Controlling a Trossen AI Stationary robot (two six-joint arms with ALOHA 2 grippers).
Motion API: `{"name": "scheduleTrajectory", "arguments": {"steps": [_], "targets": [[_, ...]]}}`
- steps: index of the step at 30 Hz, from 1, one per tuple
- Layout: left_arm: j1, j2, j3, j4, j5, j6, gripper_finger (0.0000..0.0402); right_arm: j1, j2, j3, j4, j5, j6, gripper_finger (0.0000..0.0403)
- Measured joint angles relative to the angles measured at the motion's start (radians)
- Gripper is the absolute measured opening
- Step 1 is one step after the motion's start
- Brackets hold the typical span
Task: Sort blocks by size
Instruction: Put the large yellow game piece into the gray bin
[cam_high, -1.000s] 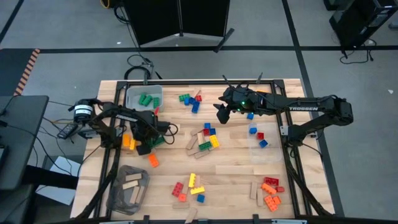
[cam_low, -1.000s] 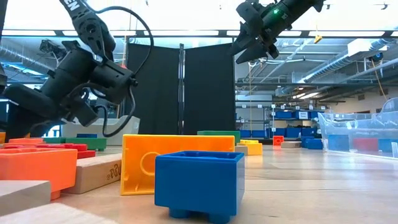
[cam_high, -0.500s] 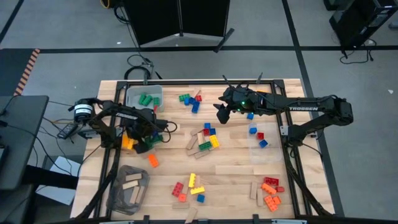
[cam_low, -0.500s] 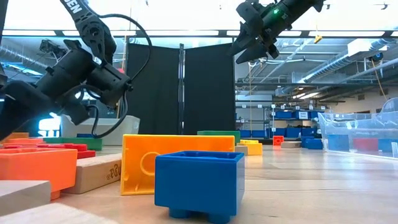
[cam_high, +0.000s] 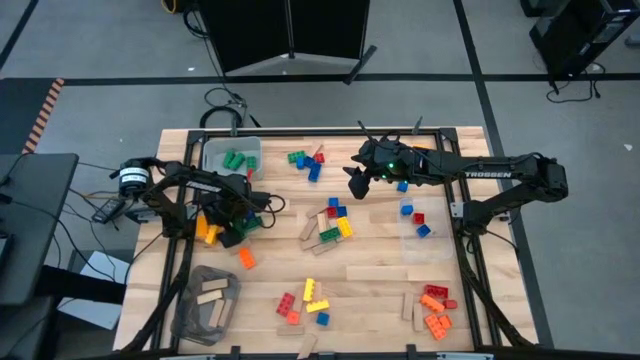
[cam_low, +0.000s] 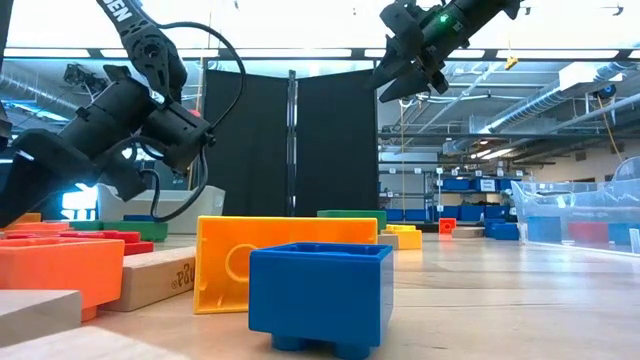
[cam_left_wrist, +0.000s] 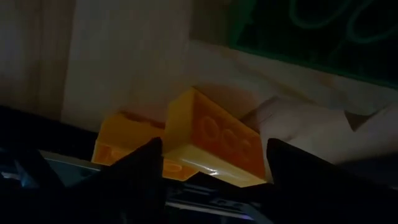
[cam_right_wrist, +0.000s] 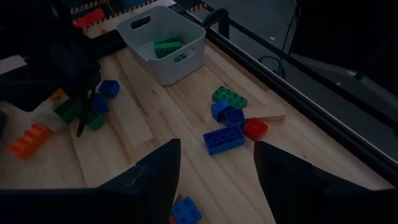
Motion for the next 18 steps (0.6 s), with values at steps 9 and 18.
{"name": "scheduleTrajectory", "arguments": {"steps": [9,18], "targets": [[0.000,0.000,0.000,0.010,0.010,-0.024,0.0201,0.000,0.000,0.000,0.000,0.000,0.000,0.0220],[0.000,0.000,0.000,0.009,0.012,-0.024,0.0134,0.000,0.000,0.000,0.000,0.000,-0.001,0.0220]]}}
